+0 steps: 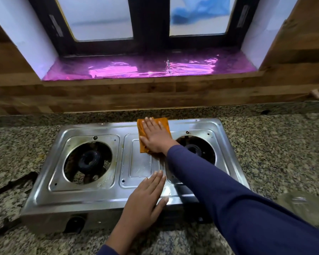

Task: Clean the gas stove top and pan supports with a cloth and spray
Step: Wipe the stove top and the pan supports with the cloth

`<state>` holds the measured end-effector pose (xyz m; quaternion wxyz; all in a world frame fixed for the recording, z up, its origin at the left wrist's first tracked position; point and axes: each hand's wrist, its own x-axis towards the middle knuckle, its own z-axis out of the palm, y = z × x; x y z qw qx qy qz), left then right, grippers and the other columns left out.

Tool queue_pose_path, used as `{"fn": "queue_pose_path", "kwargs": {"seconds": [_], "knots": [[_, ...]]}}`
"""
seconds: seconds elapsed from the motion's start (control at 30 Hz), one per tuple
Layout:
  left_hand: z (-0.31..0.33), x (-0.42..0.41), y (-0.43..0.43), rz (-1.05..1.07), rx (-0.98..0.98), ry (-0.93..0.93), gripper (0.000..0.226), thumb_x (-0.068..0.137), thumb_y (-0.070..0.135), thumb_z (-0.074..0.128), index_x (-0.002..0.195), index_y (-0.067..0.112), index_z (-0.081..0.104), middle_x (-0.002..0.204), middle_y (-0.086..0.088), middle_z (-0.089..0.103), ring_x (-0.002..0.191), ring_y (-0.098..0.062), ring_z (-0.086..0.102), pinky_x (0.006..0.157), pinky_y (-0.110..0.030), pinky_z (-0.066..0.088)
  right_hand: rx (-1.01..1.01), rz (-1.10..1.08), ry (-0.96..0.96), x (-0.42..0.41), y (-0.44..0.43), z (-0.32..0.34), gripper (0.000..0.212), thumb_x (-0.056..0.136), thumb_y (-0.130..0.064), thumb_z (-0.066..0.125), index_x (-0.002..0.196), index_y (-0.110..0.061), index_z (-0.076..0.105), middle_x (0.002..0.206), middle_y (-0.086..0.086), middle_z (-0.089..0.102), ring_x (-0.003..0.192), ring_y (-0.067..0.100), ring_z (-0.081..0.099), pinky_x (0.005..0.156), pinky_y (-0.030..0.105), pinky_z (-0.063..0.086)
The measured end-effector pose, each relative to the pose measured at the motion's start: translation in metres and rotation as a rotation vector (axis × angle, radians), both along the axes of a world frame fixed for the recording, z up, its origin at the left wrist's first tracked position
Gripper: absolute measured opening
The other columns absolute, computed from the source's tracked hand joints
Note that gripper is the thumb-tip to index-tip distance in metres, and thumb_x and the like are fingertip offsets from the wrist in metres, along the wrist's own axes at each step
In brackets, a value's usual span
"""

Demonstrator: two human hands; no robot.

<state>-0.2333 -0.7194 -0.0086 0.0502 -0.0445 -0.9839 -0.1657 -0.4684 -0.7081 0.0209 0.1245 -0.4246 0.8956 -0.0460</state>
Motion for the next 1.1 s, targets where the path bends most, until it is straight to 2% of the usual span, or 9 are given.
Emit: {"fn": "queue_pose_path", "kwargs": {"seconds": [0.1, 0.2, 0.3, 0.43, 0.6, 0.77, 0.87, 0.97, 1.1], "knots": [[-0.001, 0.002, -0.001, -0.003, -0.022, -0.003, 0.059, 0.103, 0.049, 0.026, 0.152, 0.016, 0.030, 0.159, 0.002, 0.024, 0.148, -0.012, 0.020, 0.117, -0.032, 0.020, -0.015, -0.038, 0.017, -0.005, 0.016, -0.005, 0.068, 0.102, -0.051, 0.024, 0.158, -0.022, -0.002, 0.165, 0.007, -0.012, 0.151, 0.026, -0.015, 0.119, 0.045, -0.009], [-0.002, 0.009, -0.007, 0.035, -0.032, 0.003, 0.061, 0.102, 0.051, 0.026, 0.151, 0.015, 0.032, 0.159, 0.001, 0.026, 0.147, -0.014, 0.024, 0.116, -0.033, 0.020, -0.010, -0.280, 0.029, -0.025, 0.044, -0.007, 0.068, 0.100, -0.056, 0.023, 0.157, -0.027, -0.002, 0.163, 0.012, -0.017, 0.149, 0.032, -0.018, 0.118, 0.050, -0.012], [-0.003, 0.020, -0.021, 0.107, -0.028, -0.005, 0.063, 0.101, 0.053, 0.028, 0.152, 0.015, 0.031, 0.159, 0.000, 0.026, 0.147, -0.014, 0.024, 0.115, -0.034, 0.020, -0.010, -0.526, -0.009, -0.048, 0.075, -0.003, 0.071, 0.101, -0.055, 0.022, 0.157, -0.023, -0.004, 0.161, 0.017, -0.019, 0.149, 0.034, -0.019, 0.117, 0.051, -0.012], [-0.002, 0.027, -0.032, 0.136, -0.010, -0.012, 0.064, 0.102, 0.054, 0.025, 0.152, 0.015, 0.031, 0.159, 0.000, 0.026, 0.147, -0.015, 0.025, 0.115, -0.034, 0.021, 0.003, -0.639, -0.072, -0.049, 0.076, 0.002, 0.070, 0.102, -0.051, 0.020, 0.157, -0.015, -0.004, 0.161, 0.019, -0.020, 0.149, 0.035, -0.019, 0.120, 0.050, -0.010], [0.004, 0.029, -0.033, 0.143, 0.110, 0.018, 0.069, 0.100, 0.055, 0.029, 0.156, 0.018, 0.014, 0.164, 0.003, 0.008, 0.150, -0.012, 0.008, 0.118, -0.032, 0.015, -0.017, -0.425, 0.002, -0.006, 0.025, -0.004, 0.068, 0.102, -0.048, 0.022, 0.157, -0.017, -0.004, 0.163, 0.014, -0.015, 0.150, 0.031, -0.014, 0.120, 0.046, -0.009], [0.017, 0.027, -0.039, 0.151, 0.421, 0.091, 0.070, 0.099, 0.057, 0.025, 0.156, 0.023, 0.003, 0.163, 0.014, -0.005, 0.150, -0.008, -0.002, 0.119, -0.021, 0.003, -0.076, -0.139, 0.040, 0.050, -0.010, -0.011, 0.066, 0.103, -0.044, 0.027, 0.158, -0.020, 0.002, 0.165, 0.010, -0.008, 0.152, 0.026, -0.008, 0.121, 0.043, -0.008], [0.014, 0.026, -0.041, 0.162, 0.517, 0.110, 0.071, 0.098, 0.062, 0.021, 0.155, 0.024, 0.006, 0.162, 0.020, -0.003, 0.150, -0.007, 0.000, 0.119, -0.020, 0.001, -0.103, -0.081, 0.010, 0.073, 0.002, -0.012, 0.064, 0.102, -0.044, 0.028, 0.158, -0.021, 0.006, 0.165, 0.008, -0.004, 0.152, 0.026, -0.005, 0.120, 0.041, -0.007], [0.009, 0.024, -0.041, 0.194, 0.619, 0.113, 0.070, 0.096, 0.066, 0.019, 0.154, 0.029, 0.008, 0.161, 0.023, -0.001, 0.149, -0.003, 0.000, 0.120, -0.023, 0.004, -0.157, -0.041, -0.015, 0.111, 0.038, -0.012, 0.071, 0.093, -0.050, 0.016, 0.158, -0.021, 0.014, 0.165, 0.009, 0.007, 0.152, 0.027, 0.006, 0.121, 0.041, -0.001], [0.002, 0.020, -0.041, 0.215, 0.647, 0.085, 0.076, 0.091, 0.074, 0.013, 0.153, 0.031, 0.006, 0.161, 0.020, -0.003, 0.148, 0.000, -0.003, 0.121, -0.024, 0.003, -0.199, -0.040, -0.034, 0.163, 0.084, -0.012, 0.070, 0.092, -0.048, 0.021, 0.156, -0.021, 0.021, 0.164, 0.008, 0.017, 0.151, 0.027, 0.013, 0.120, 0.039, -0.002]]}}
